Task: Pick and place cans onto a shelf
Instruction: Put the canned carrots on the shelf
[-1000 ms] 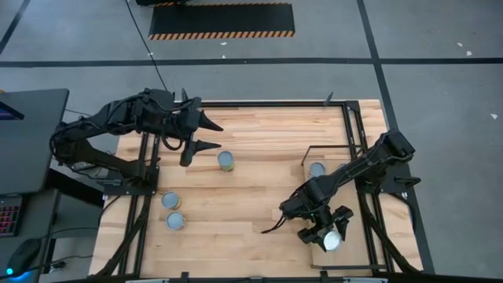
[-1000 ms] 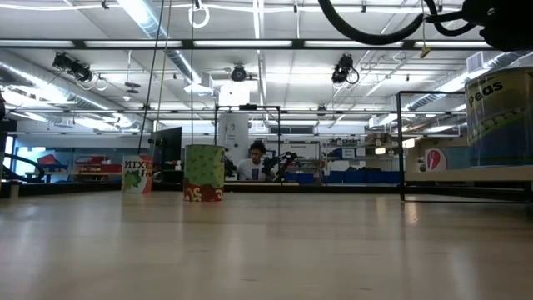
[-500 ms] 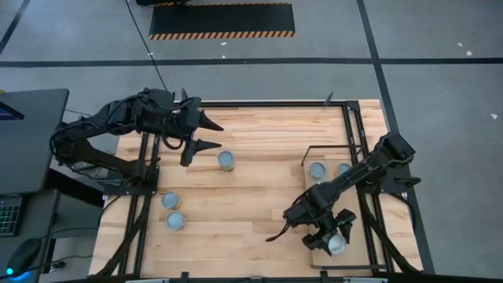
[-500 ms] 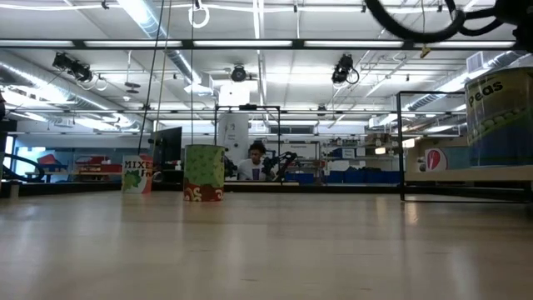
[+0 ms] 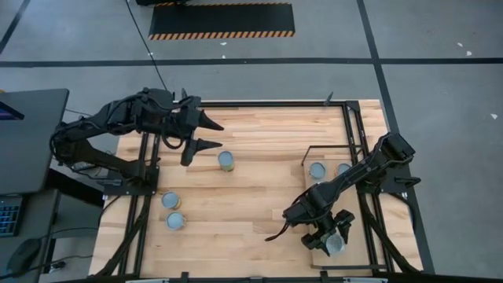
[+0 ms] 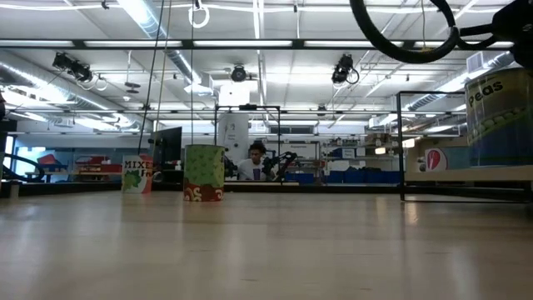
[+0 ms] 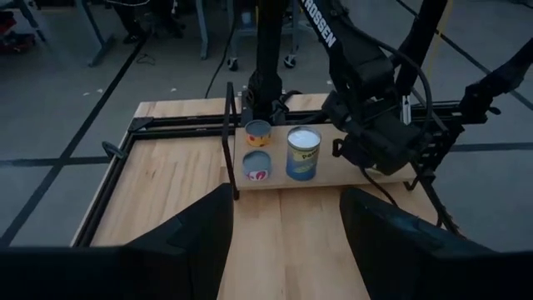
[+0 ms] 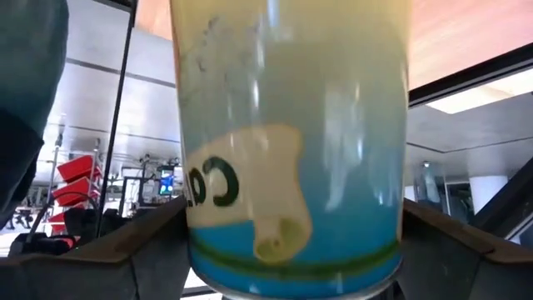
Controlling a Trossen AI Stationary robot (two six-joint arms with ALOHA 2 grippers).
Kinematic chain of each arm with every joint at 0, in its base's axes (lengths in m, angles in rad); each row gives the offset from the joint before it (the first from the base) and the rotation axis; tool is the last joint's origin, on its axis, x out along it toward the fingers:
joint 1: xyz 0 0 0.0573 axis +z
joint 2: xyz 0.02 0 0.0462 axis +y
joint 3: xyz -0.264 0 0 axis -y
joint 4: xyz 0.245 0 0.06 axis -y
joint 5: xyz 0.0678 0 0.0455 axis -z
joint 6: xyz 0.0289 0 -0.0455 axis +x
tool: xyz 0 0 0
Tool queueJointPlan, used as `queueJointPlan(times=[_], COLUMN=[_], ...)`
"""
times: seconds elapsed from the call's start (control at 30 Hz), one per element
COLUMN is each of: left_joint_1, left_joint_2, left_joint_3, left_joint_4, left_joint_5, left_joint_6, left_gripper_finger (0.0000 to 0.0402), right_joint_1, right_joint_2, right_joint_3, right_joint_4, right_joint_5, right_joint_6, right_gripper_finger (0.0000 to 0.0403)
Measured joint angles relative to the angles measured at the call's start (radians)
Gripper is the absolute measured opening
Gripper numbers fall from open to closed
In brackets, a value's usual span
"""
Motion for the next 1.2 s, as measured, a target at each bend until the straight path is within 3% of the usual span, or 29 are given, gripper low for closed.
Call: queueJointPlan(times=[0.43, 0.77, 0.83, 0.9, 1.03, 1.1, 1.2], left_joint_1=[0.000, 0.000, 0.000, 0.000, 0.000, 0.000, 0.000], left_joint_2=[0.000, 0.000, 0.000, 0.000, 0.000, 0.000, 0.000], left_joint_3=[0.000, 0.000, 0.000, 0.000, 0.000, 0.000, 0.000], left_joint_4=[0.021, 0.020, 0.019, 0.018, 0.010, 0.010, 0.009], left_joint_5=[0.000, 0.000, 0.000, 0.000, 0.000, 0.000, 0.000], left_joint_6=[0.001, 0.001, 0.001, 0.001, 0.001, -0.006, -0.035], left_gripper_finger=[0.0227, 0.0227, 0.0227, 0.0227, 0.0227, 0.0227, 0.0227], right_joint_1=[0.000, 0.008, 0.013, 0.031, 0.107, 0.151, 0.209], right_joint_2=[-0.007, -0.140, -0.178, -0.213, -0.255, -0.258, -0.246], right_joint_3=[0.000, 0.093, 0.133, 0.184, 0.260, 0.272, 0.273], right_joint_4=[-0.007, -0.017, -0.015, -0.005, 0.000, 0.000, -0.028], right_joint_5=[0.018, 0.084, 0.184, 0.348, 0.655, 0.729, 0.751], right_joint_6=[-0.008, 0.016, -0.011, -0.057, -0.248, -0.388, -0.547], right_gripper_finger=[0.0352, 0.0351, 0.0348, 0.0339, 0.0294, 0.0259, 0.0197])
